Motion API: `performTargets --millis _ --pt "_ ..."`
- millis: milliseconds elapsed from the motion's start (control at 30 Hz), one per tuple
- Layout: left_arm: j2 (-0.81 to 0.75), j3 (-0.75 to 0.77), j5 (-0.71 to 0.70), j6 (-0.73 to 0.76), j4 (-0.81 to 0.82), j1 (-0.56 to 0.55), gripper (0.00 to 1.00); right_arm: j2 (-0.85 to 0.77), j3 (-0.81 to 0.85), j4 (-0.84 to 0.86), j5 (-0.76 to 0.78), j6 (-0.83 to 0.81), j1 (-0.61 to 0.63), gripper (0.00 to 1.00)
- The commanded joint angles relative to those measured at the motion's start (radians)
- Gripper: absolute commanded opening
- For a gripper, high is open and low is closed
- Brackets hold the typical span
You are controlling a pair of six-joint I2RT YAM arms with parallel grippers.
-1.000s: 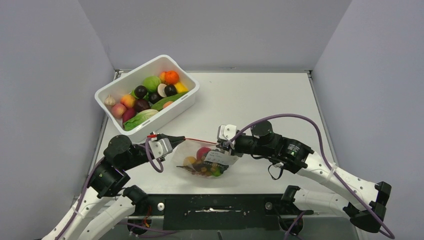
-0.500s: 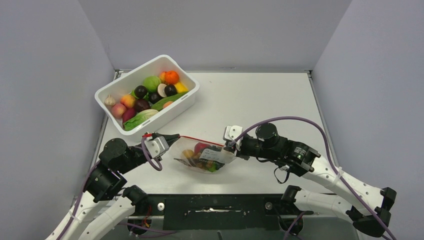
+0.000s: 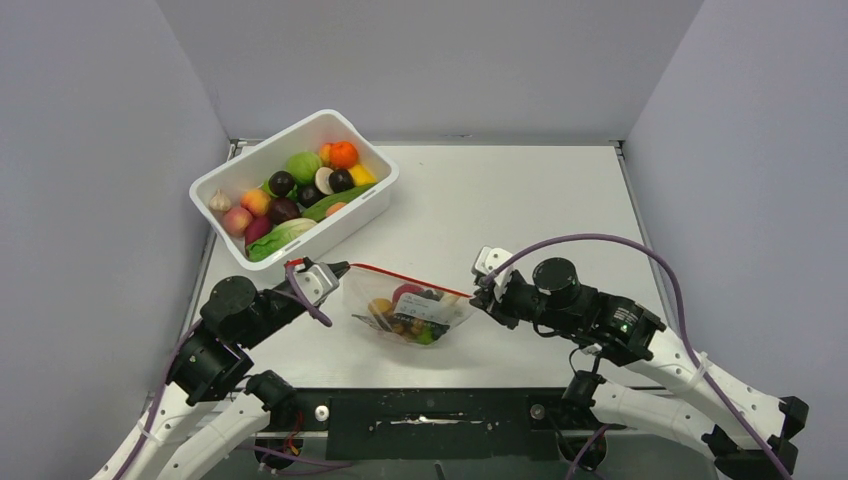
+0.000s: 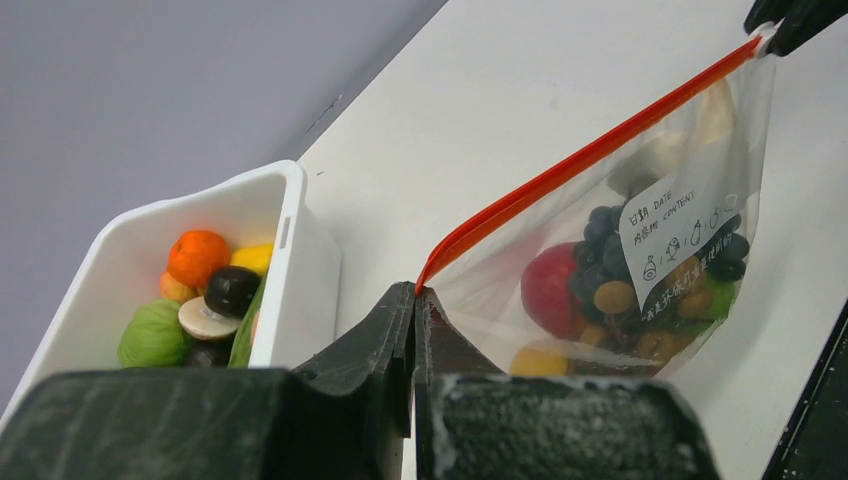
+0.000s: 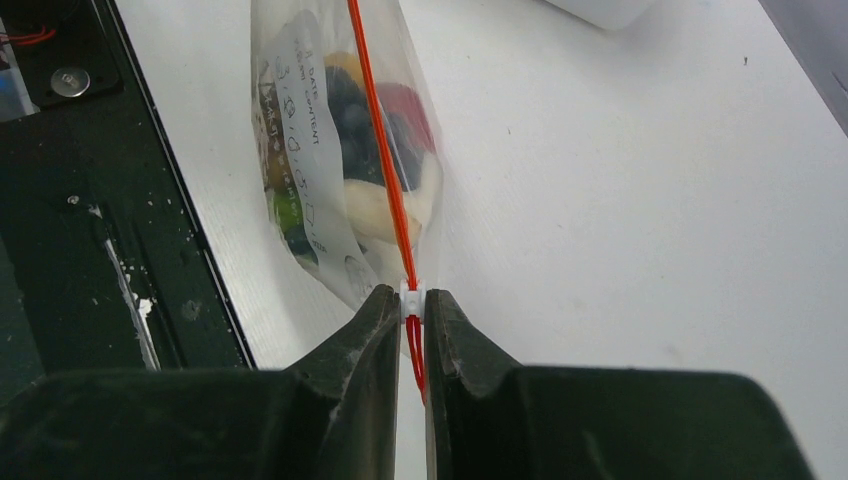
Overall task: Place the food in the zip-top bag and seal the zipper
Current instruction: Zip the zipper food storage bag at the center of the board, then place the zipper food storage bag at the center of the board.
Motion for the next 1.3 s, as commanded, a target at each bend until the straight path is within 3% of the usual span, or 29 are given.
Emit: performTargets --millis 0,167,667,800,1000,1167,1267 --pt "-0.021 0.063 -0.11 0.004 0.049 0.004 0.0 -0.05 0.021 -0.048 0.08 0.077 -0.013 0.0" --pt "-0.015 0.068 -0.107 0.003 0.039 0.004 0.0 -0.047 0.047 -0.09 0.151 0.153 -0.012 0.0" --pt "-0.036 0.065 -0.109 -0.001 -0.012 0.005 0.0 -0.102 0.091 -0.156 0.123 0.261 -0.011 0.0" --pt "-0.03 0.099 0.011 -0.016 -0.07 0.004 0.0 -0.089 0.107 -0.088 -0.018 0.32 -0.011 0.0" --pt "-0.012 0.097 0.06 -0.032 -0.178 0.005 0.0 -0.04 0.091 0.052 -0.19 0.434 -0.013 0.0" --pt "0.026 0.104 0.02 -0.036 -0.208 0.005 0.0 0.045 0.13 0.015 -0.038 0.474 -0.025 0.0" --pt "0.038 0.102 -0.052 -0.082 -0.14 0.005 0.11 0.115 0.147 0.0 0.073 0.477 -0.059 0.0"
